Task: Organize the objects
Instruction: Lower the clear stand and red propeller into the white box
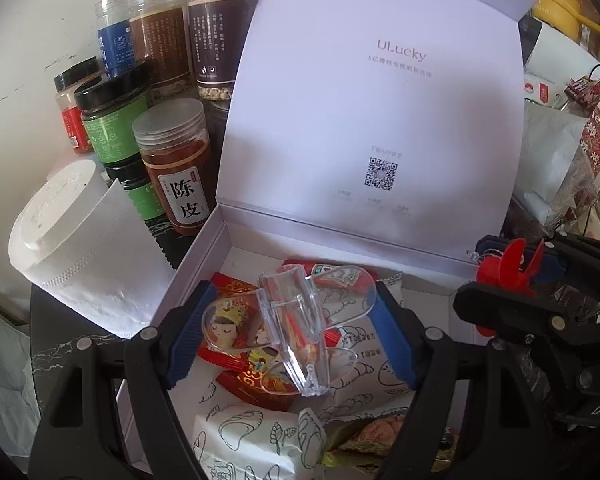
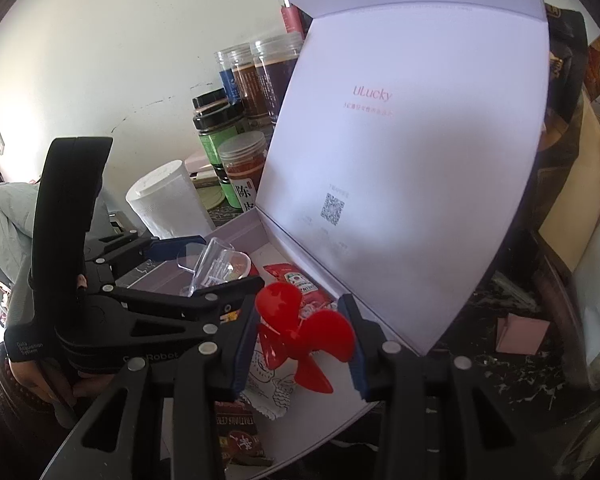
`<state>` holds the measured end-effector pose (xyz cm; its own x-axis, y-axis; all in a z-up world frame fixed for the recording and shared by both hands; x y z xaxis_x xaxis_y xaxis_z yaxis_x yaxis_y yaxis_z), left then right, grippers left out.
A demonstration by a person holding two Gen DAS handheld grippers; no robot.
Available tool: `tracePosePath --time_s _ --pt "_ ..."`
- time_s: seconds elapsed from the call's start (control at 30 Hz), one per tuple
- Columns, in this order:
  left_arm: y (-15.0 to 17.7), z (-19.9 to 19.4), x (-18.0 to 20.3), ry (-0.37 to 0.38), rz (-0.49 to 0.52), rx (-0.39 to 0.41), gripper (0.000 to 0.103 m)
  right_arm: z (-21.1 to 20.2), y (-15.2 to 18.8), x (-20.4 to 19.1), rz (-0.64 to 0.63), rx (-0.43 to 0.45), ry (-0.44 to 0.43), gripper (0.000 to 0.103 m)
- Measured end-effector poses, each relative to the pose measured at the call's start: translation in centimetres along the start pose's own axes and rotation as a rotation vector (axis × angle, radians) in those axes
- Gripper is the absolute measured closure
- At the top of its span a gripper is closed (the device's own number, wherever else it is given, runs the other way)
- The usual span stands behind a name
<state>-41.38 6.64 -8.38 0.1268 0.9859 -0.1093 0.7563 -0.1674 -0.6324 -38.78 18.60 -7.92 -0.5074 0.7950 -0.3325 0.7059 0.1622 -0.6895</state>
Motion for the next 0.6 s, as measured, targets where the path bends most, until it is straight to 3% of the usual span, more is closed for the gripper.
tracePosePath --time_s 0.6 --pt "1.7 3.2 2.0 0.033 0.098 -0.099 0.027 2.6 1.7 2.0 0.062 -0.085 0.013 0.062"
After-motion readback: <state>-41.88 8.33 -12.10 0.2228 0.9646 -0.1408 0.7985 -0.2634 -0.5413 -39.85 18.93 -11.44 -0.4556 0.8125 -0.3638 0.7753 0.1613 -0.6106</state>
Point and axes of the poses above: each gripper's, at about its wrist camera, not at the fingertips, and z roughly the way its jaws point, x to its right, y to its underside, the point moved 8 cm from there along z, roughly the way its jaws point, and after that the axes turned 11 degrees about -y, right-handed, at the moved point
